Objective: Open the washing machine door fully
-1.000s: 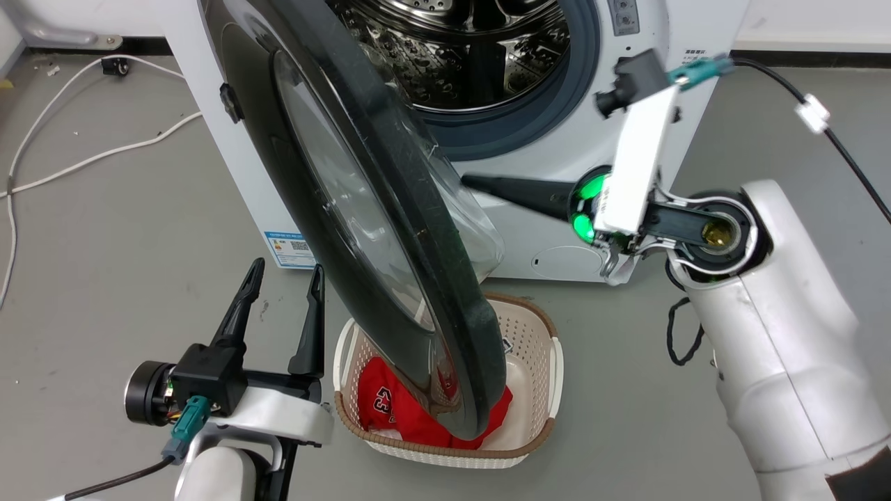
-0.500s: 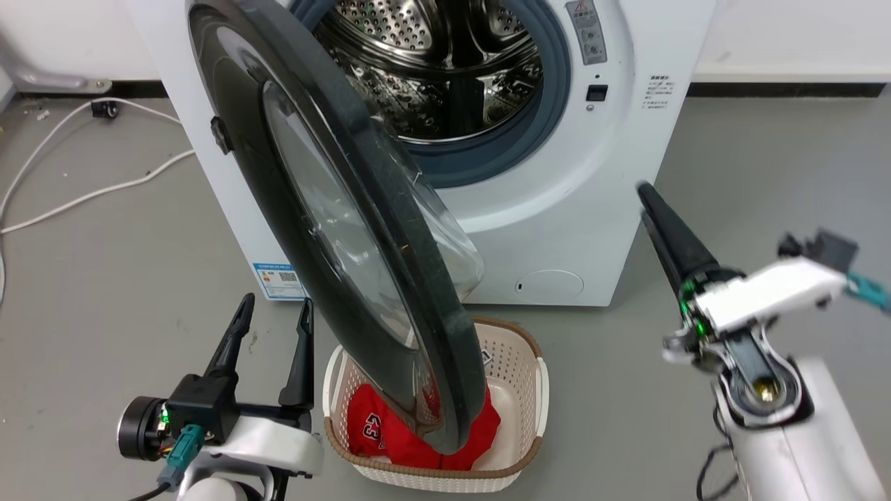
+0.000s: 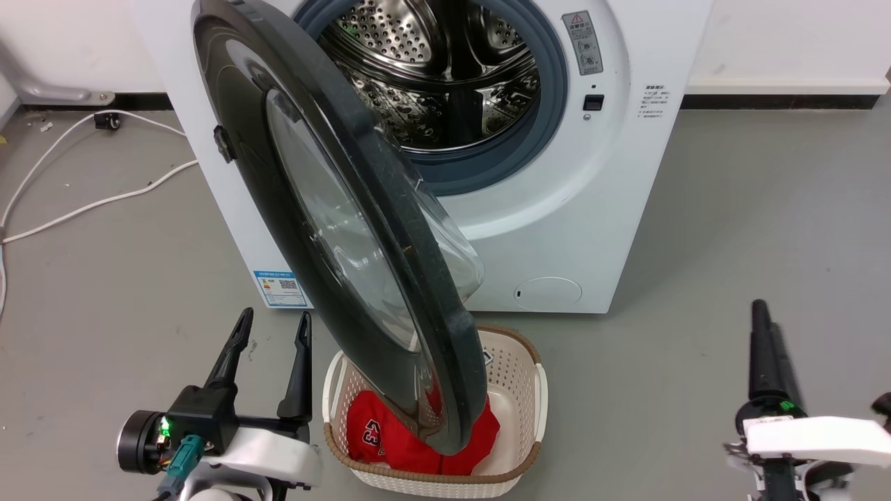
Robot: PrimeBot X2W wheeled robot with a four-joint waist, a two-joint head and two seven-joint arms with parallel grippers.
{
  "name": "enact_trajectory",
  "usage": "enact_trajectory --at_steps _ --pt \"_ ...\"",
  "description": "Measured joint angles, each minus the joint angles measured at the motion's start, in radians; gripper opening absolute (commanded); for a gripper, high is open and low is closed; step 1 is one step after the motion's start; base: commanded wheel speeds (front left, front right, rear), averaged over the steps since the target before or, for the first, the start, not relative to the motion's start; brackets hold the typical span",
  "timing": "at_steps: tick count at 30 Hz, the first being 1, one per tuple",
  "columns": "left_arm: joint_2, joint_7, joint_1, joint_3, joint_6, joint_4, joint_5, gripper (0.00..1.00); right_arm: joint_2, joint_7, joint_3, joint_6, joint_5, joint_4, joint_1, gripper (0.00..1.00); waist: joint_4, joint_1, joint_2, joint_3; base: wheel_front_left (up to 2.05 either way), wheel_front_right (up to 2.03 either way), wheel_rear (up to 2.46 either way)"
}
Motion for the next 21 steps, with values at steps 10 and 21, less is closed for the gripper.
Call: enact_trajectory --at_steps 10,21 --pt "-0.001 0.0 -0.005 0.01 0.0 0.0 0.0 1.0 -0.001 -0.015 -0.172 0.0 -0.832 -0.257 0.03 1.0 -0.013 0.0 0.0 0.012 0.0 0.0 0.0" --pt "-0.001 0.0 -0.018 0.016 0.0 -0.007 0.003 1.0 0.0 -0.015 -0.1 0.0 -1.081 -0.281 0.122 1.0 -0.022 0.0001 0.0 0.026 0.0 0.0 0.0"
